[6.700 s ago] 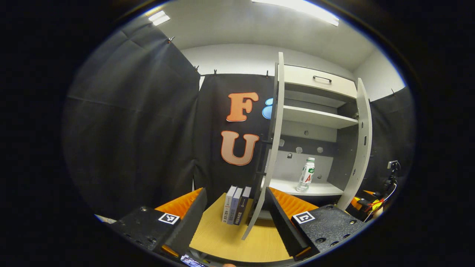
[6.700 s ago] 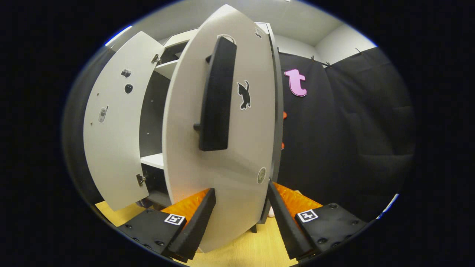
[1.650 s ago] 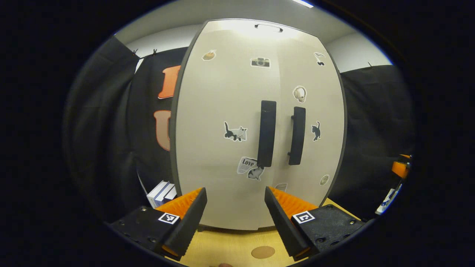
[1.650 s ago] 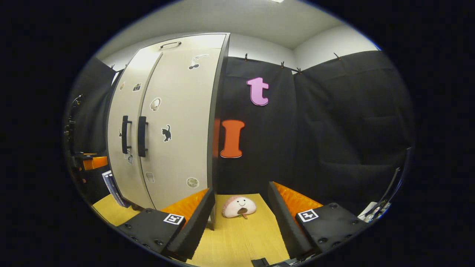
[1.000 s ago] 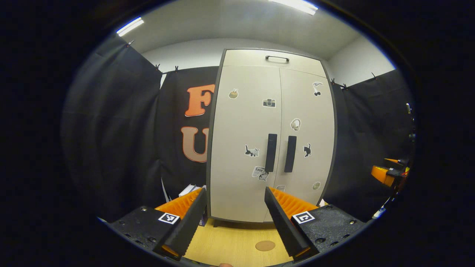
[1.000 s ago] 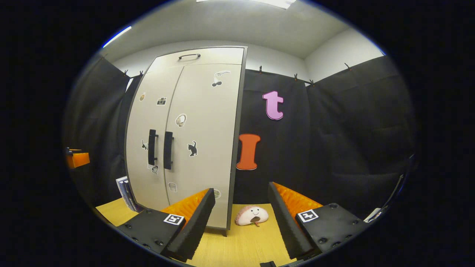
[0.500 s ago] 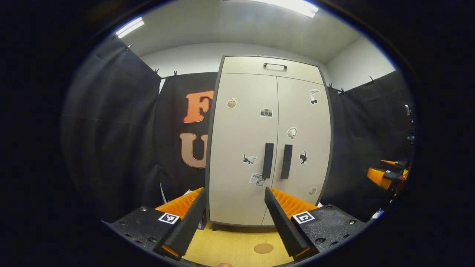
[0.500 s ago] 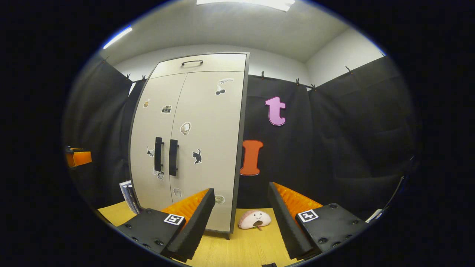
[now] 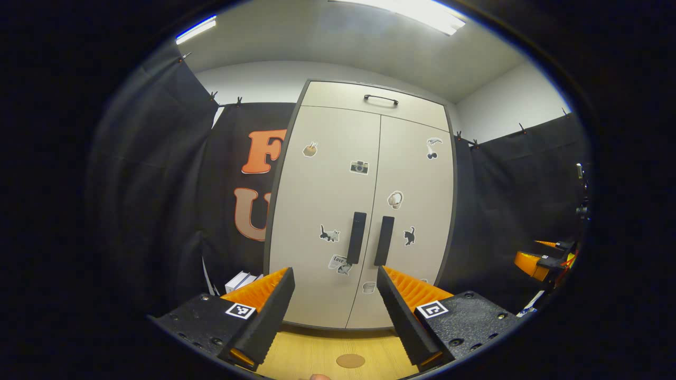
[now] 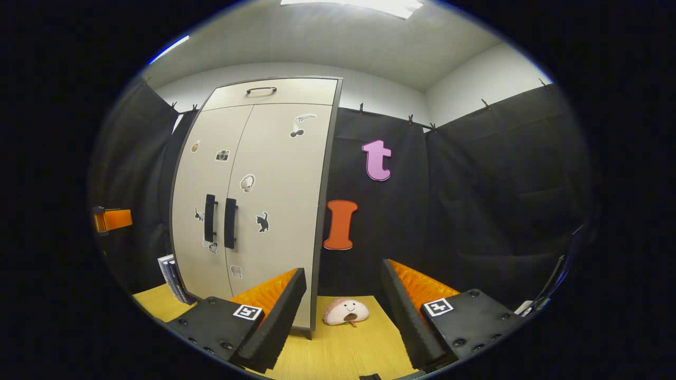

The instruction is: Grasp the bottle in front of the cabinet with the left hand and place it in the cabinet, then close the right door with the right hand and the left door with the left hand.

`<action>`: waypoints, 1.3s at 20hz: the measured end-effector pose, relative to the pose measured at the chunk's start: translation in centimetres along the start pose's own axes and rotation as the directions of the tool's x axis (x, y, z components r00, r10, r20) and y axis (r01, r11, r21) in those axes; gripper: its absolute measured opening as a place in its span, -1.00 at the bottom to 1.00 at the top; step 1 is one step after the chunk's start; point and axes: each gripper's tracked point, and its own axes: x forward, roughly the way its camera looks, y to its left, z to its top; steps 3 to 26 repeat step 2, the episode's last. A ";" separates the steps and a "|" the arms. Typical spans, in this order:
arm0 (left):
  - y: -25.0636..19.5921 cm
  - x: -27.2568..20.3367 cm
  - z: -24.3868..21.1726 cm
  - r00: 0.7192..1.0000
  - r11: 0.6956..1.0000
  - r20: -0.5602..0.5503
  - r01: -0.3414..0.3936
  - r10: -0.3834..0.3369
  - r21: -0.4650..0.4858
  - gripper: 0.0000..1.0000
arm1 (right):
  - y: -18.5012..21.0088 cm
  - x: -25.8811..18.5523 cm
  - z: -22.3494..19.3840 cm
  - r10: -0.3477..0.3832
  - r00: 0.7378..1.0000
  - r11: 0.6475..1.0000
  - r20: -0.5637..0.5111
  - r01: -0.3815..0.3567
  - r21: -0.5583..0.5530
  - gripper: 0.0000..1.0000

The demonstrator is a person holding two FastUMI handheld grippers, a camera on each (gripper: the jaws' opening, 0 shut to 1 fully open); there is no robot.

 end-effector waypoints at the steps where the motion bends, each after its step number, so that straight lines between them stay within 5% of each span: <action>1: -0.5 0.2 0.1 1.000 1.000 0.003 0.011 -0.011 0.002 0.91 | -0.4 -0.2 0.0 -0.010 1.000 1.000 0.000 0.010 0.003 0.89; 26: -1.1 0.4 0.2 1.000 1.000 0.002 0.023 -0.023 0.002 0.91 | -0.8 -0.3 0.0 -0.018 1.000 1.000 0.000 0.018 0.009 0.89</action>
